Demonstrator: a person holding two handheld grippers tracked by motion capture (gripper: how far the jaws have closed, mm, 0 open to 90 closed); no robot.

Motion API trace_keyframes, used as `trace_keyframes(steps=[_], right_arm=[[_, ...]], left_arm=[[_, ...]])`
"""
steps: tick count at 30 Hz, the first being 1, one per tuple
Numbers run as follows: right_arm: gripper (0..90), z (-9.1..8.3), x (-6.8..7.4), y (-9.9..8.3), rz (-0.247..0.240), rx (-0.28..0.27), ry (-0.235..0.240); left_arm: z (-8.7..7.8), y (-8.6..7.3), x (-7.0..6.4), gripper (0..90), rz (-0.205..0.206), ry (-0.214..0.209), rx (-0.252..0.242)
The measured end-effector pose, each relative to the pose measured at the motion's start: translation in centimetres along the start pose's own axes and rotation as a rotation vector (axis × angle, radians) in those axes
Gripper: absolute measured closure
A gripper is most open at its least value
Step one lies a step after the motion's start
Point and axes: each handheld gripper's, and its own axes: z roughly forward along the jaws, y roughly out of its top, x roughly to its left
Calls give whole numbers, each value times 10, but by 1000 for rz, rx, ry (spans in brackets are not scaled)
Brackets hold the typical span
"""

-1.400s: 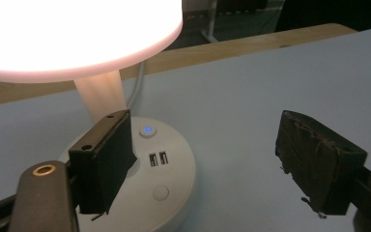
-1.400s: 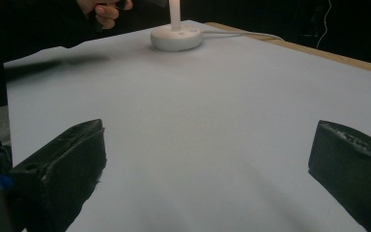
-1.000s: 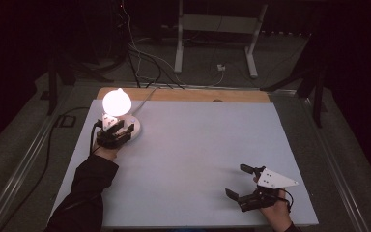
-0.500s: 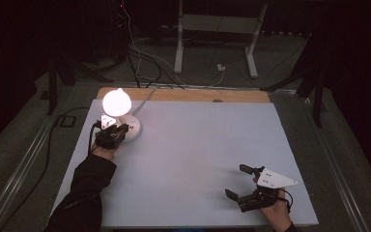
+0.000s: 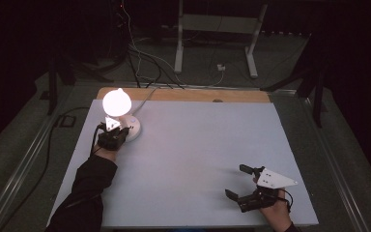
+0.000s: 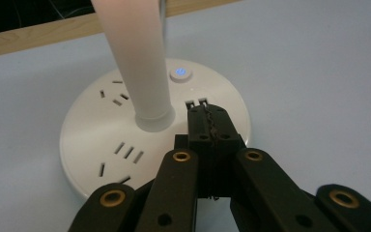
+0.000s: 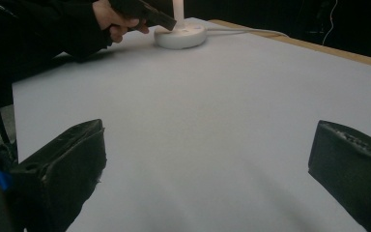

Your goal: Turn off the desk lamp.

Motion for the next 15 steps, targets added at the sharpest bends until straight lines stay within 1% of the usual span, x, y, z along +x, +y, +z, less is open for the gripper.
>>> trace_keyframes(steps=[2, 4, 5, 7, 9, 12, 15], right_arm=[[0, 0, 0, 0, 0, 2, 0], [0, 0, 0, 0, -3, 2, -1], [0, 0, 0, 0, -2, 1, -1], [0, 0, 0, 0, -1, 1, -1], [0, 0, 0, 0, -1, 4, -2], [0, 0, 0, 0, -2, 1, -1], [0, 0, 0, 0, -1, 6, 0]], left_arm=[[0, -1, -1, 900, 14, 16, 7], [0, 0, -1, 900, 8, 10, 1], [0, 0, -1, 900, 15, 15, 1], [0, -1, 0, 900, 7, 10, 3], [0, -2, 0, 900, 15, 15, 3], [0, -2, 0, 900, 3, 10, 0], [0, -2, 0, 900, 9, 9, 1]])
